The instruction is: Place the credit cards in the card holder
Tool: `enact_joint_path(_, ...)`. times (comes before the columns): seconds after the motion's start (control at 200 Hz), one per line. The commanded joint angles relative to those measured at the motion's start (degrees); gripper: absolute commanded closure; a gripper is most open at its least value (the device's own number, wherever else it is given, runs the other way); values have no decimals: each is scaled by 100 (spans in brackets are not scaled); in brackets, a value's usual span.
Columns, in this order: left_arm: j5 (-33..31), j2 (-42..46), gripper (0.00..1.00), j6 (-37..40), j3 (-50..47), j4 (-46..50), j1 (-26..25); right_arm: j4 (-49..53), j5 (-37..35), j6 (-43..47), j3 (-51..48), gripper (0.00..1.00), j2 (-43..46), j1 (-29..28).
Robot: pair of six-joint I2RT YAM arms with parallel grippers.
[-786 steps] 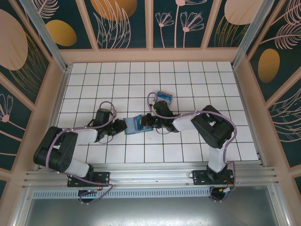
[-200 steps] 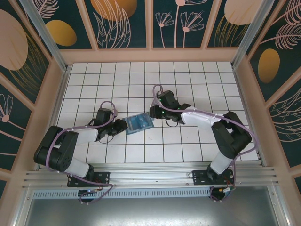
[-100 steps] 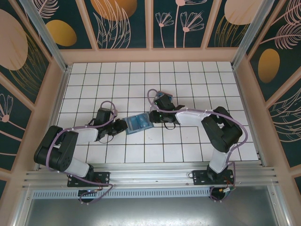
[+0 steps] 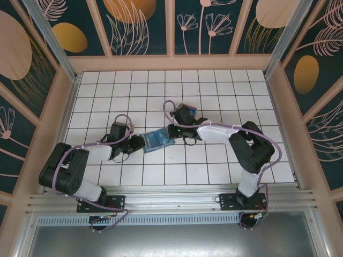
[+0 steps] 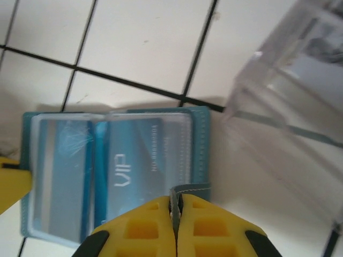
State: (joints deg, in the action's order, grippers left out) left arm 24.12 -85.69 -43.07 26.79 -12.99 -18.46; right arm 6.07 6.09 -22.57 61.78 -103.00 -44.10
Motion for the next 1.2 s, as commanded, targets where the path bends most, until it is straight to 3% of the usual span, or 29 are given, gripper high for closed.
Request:
enact_joint_path(0.0,-23,-35,77,134,145,92,-50,30,405,13,277,93,364,-275)
enact_joint_path(0.225,5,-40,77,105,156,26,-53,-347,951,-275,484,93,298,-521)
enact_joint_path(0.51,-63,157,77,33,117,-26,-53,-1226,2150,-803,454,92,-459,-519)
enact_joint_path(0.776,-374,602,74,-104,-165,14,-43,-1642,2401,-1052,266,92,-789,-394)
enact_joint_path(0.931,-930,1230,70,-107,-154,665,-1,-1705,2498,-1118,347,91,-884,-376)
enact_joint_path(1.196,-1400,1809,70,-54,-147,1211,200,-931,2163,-706,830,89,-1291,-550)
